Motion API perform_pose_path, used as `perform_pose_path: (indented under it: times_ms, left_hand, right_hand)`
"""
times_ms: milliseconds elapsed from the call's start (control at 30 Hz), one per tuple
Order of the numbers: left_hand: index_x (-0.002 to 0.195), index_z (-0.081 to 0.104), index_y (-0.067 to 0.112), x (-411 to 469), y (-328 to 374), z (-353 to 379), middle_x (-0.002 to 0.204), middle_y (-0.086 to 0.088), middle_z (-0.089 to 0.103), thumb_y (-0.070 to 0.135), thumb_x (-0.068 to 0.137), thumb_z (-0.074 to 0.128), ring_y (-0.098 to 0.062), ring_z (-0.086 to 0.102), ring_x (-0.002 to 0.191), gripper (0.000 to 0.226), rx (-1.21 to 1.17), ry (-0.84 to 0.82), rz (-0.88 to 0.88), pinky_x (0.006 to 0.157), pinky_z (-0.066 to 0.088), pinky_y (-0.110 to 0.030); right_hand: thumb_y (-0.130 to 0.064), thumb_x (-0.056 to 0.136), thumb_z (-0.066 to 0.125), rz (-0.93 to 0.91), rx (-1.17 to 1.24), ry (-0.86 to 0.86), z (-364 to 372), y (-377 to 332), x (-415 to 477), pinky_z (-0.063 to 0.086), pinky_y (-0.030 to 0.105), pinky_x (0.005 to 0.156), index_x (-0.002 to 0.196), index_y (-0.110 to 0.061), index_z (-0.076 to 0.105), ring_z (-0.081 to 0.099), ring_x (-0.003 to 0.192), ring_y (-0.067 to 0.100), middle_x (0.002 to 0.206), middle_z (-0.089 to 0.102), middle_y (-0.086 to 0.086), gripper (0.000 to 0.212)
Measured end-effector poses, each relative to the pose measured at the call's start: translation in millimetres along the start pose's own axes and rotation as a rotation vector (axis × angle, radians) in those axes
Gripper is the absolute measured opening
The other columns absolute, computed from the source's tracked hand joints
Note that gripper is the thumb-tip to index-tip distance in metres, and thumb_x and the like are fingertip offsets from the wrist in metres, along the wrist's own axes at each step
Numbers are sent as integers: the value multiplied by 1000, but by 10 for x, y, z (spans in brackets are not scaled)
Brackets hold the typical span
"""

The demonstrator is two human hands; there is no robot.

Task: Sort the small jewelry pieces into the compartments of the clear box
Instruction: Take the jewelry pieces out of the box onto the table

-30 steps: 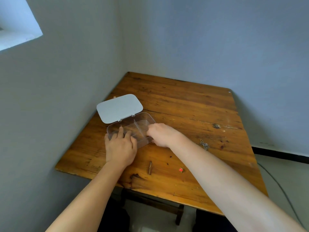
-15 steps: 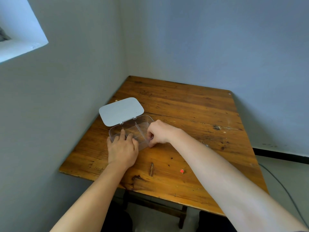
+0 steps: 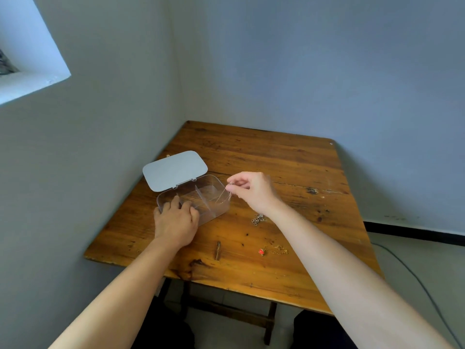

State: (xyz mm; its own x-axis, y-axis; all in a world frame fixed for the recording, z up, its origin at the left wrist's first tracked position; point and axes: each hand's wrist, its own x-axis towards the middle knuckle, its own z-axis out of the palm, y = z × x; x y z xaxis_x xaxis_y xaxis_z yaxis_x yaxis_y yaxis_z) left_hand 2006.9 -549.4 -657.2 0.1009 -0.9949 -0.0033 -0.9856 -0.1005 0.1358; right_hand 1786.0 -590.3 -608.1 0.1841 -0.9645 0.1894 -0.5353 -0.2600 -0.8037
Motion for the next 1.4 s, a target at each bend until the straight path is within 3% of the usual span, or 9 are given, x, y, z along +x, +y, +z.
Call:
perform_pose_path:
  times_ms: [167, 267, 400, 500, 633, 733, 900, 1233, 1400]
  left_hand:
    - [117, 64, 16, -52, 134, -174, 128, -11, 60, 36, 96, 36, -32, 49, 124, 41, 183, 170, 69, 108, 31, -59]
    - [121, 62, 14, -2, 419, -188, 134, -14, 57, 32, 98, 40, -33, 45, 129, 36, 18, 304, 231, 109, 31, -56]
    - [133, 56, 9, 39, 921, -23, 143, -15, 50, 31, 101, 42, -31, 39, 138, 41, -184, 235, 493, 110, 38, -48]
    - [141, 49, 12, 93, 1164, 176, 152, -13, 43, 36, 103, 35, -29, 30, 144, 47, -175, 122, 571, 118, 26, -43]
    - [148, 40, 18, 127, 1265, 439, 160, -7, 31, 46, 104, 26, -23, 19, 150, 55, -113, 12, 577, 121, 13, -36]
    - [148, 40, 21, 113, 1245, 550, 160, -4, 30, 50, 102, 26, -20, 18, 150, 57, -161, -12, 524, 122, 10, -36]
    - [146, 45, 23, 117, 1236, 577, 159, -1, 34, 51, 102, 28, -17, 21, 149, 55, -196, 12, 501, 122, 12, -35]
    - [142, 51, 21, 114, 1253, 555, 156, -2, 40, 44, 103, 31, -17, 25, 148, 49, -237, 34, 499, 120, 12, -32]
    - [125, 65, 13, 12, 1251, 474, 140, -10, 57, 39, 103, 35, -26, 45, 135, 46, -236, 109, 493, 112, 34, -40]
  right_hand:
    - [-23, 96, 66, 82, 115, 148, -517, 205, -166, 61, 25, 71, 121, -16, 70, 73, 84, 8, 93, 73, -9, 26]
    - [-21, 97, 64, 157, 139, 244, -804, 377, -247, 62, 30, 76, 120, -17, 69, 73, 86, 8, 95, 73, -9, 24]
    - [-23, 98, 62, 200, 112, 362, -1118, 615, -311, 61, 25, 75, 123, -17, 68, 72, 85, 5, 98, 73, -9, 26]
    - [-27, 98, 61, 222, 110, 428, -1302, 746, -270, 62, 31, 78, 122, -22, 68, 72, 86, 7, 97, 72, -12, 25]
    - [-27, 99, 60, 225, 97, 456, -1423, 881, -152, 62, 36, 80, 121, -23, 68, 72, 88, 9, 94, 70, -16, 24]
    - [-29, 99, 60, 252, 67, 442, -1382, 1026, -76, 59, 37, 88, 121, -24, 68, 69, 99, 12, 104, 71, -10, 24]
    - [-25, 98, 60, 364, -176, 345, -1108, 1347, -88, 39, 19, 87, 124, -22, 69, 64, 114, 15, 122, 71, -1, 27]
    - [-16, 100, 55, 389, -357, 189, -1006, 1442, -312, 39, 34, 105, 130, -21, 64, 52, 130, 24, 138, 61, 2, 32]
    - [-16, 101, 53, 357, -334, 178, -1031, 1268, -541, 40, 36, 105, 137, -22, 58, 49, 132, 22, 145, 53, -1, 36]
